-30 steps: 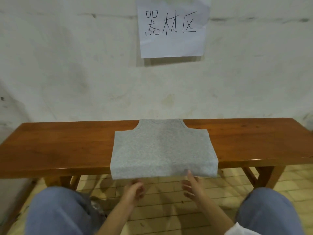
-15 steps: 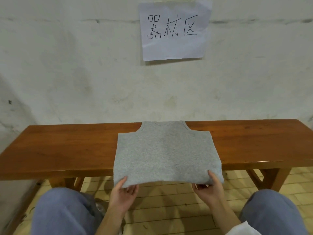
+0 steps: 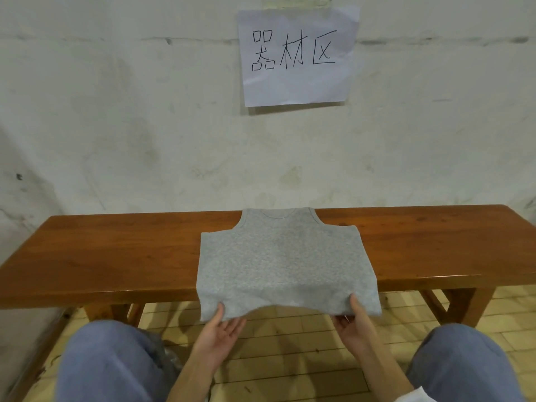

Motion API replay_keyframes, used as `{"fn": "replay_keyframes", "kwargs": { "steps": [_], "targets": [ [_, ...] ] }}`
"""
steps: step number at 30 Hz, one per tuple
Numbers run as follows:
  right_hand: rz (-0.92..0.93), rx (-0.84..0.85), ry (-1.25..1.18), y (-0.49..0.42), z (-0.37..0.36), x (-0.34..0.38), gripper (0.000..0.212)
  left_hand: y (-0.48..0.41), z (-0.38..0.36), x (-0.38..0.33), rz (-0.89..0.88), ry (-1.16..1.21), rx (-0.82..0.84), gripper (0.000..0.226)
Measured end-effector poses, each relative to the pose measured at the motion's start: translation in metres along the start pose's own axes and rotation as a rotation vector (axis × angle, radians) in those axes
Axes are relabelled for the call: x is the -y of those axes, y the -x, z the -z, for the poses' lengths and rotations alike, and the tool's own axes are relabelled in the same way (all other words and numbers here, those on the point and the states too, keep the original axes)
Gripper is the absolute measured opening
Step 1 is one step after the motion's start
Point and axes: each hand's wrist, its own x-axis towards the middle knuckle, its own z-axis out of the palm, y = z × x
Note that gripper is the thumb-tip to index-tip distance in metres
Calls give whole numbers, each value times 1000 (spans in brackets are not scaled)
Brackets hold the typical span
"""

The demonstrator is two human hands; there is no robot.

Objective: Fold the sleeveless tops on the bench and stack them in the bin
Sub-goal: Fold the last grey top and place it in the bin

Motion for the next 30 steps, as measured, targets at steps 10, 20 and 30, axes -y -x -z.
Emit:
{"fn": "replay_keyframes", "kwargs": {
  "steps": [10, 20, 30],
  "targets": [
    [69, -71, -42, -2, 6, 11, 43, 0, 6, 0, -1, -26, -59, 27],
    [469, -158, 303, 19, -21, 2, 35, 30, -31, -6, -219, -63, 58, 25],
    [568, -185, 46, 76, -61, 62, 27, 92, -77, -53, -201, 349, 440, 23]
  ]
}}
